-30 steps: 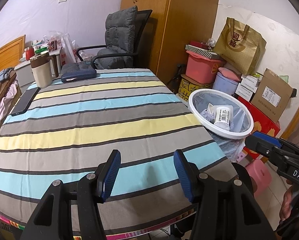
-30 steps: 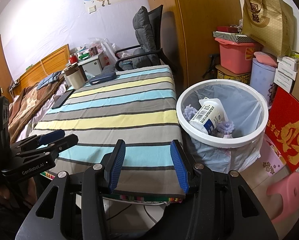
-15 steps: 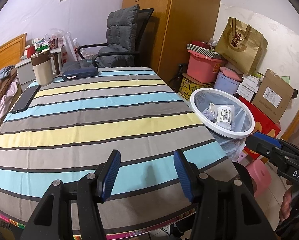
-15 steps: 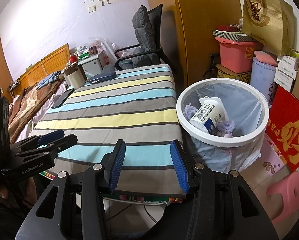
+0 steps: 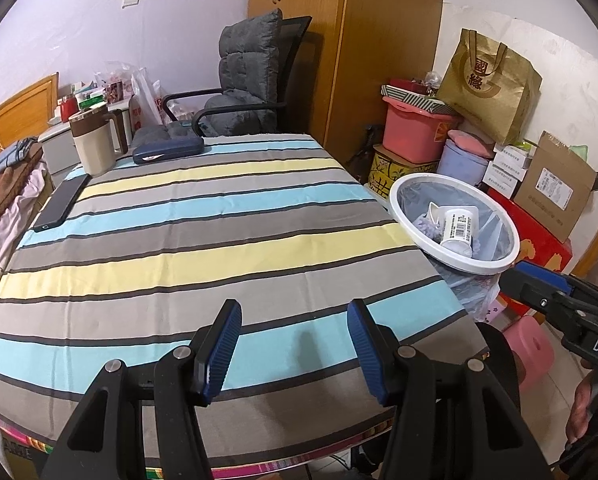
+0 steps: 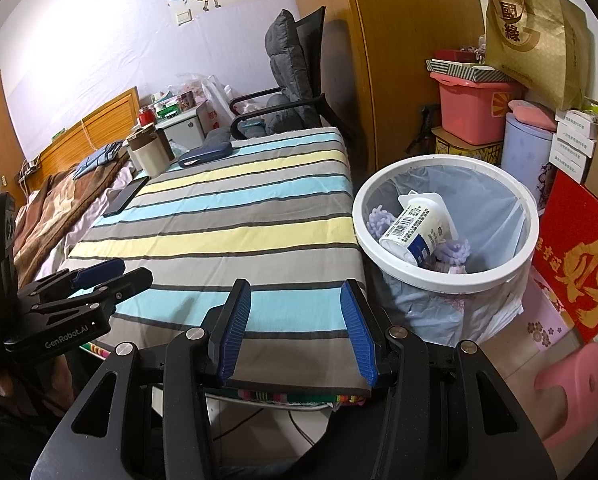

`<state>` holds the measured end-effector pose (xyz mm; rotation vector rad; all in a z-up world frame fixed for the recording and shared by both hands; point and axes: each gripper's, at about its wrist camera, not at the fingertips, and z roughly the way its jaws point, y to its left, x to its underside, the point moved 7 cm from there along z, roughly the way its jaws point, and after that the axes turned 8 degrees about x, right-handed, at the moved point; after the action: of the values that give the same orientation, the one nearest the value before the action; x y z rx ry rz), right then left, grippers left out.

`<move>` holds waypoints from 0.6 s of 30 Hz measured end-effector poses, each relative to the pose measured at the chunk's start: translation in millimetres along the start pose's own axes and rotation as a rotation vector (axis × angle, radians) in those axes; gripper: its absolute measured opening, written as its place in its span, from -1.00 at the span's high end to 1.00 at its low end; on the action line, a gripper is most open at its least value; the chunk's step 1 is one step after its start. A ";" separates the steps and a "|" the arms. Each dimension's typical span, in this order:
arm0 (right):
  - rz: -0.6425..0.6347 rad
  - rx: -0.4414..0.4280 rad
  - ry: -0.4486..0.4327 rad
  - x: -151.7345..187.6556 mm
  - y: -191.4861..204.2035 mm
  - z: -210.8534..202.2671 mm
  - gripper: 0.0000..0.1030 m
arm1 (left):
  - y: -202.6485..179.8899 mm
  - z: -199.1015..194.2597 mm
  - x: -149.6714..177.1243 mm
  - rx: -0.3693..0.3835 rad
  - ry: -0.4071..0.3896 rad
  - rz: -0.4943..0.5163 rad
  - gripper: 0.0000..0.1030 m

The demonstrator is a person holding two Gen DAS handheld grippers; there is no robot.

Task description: Collect trash

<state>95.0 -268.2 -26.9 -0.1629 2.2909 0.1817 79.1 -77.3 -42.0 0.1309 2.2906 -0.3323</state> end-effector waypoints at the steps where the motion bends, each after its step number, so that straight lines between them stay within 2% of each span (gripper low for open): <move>1: 0.000 -0.001 0.001 -0.3 -0.5 0.1 0.05 | 0.4 -0.1 -0.1 -0.002 0.000 0.000 -0.06; 18: -0.002 -0.005 0.005 2.2 1.7 1.2 0.05 | 0.9 -1.9 0.0 -0.016 -0.004 0.008 -0.06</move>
<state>94.2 -266.5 -29.3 -0.1681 2.2957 0.1863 77.9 -75.9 -40.9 0.1307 2.2883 -0.3098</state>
